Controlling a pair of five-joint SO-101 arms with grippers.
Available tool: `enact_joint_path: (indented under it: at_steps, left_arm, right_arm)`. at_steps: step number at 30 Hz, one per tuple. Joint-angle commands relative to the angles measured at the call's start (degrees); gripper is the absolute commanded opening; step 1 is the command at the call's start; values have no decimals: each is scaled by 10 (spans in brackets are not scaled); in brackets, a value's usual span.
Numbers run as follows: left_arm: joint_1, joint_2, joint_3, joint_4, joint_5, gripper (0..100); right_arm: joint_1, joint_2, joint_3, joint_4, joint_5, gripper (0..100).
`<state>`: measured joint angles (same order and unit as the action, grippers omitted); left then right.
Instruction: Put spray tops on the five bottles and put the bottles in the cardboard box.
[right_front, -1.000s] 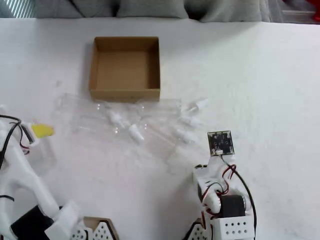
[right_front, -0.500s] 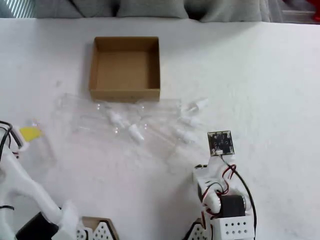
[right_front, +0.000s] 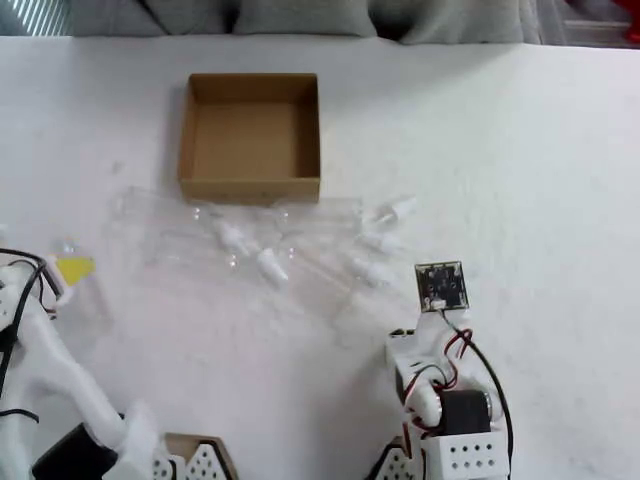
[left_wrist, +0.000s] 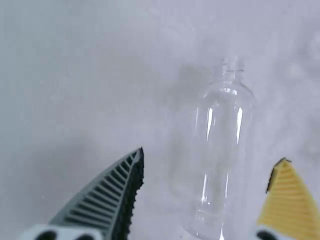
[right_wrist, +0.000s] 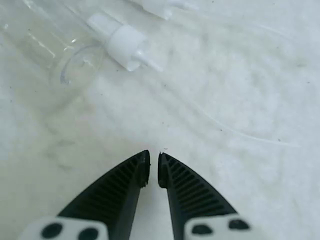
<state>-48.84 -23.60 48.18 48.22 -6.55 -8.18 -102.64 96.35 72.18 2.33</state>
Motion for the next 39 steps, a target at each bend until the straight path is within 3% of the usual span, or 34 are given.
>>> enact_joint_path:
  at_steps: [1,4,10,21,28,39]
  left_arm:
    - [21,-16,-4,-23,7,388]
    - [36,-16,-4,-20,14,386]
    - [51,-16,-33,5,37,284]
    - [58,-6,-120,115,64,283]
    - [61,119,-225,190,64,283]
    - [62,181,-217,138,64,282]
  right_arm:
    - [0,-5,4,3,1,20]
    - [0,-5,4,3,1,20]
    - [0,-5,4,3,1,20]
    - [0,-5,4,3,1,20]
    - [0,-5,4,3,1,20]
    - [0,-5,4,3,1,20]
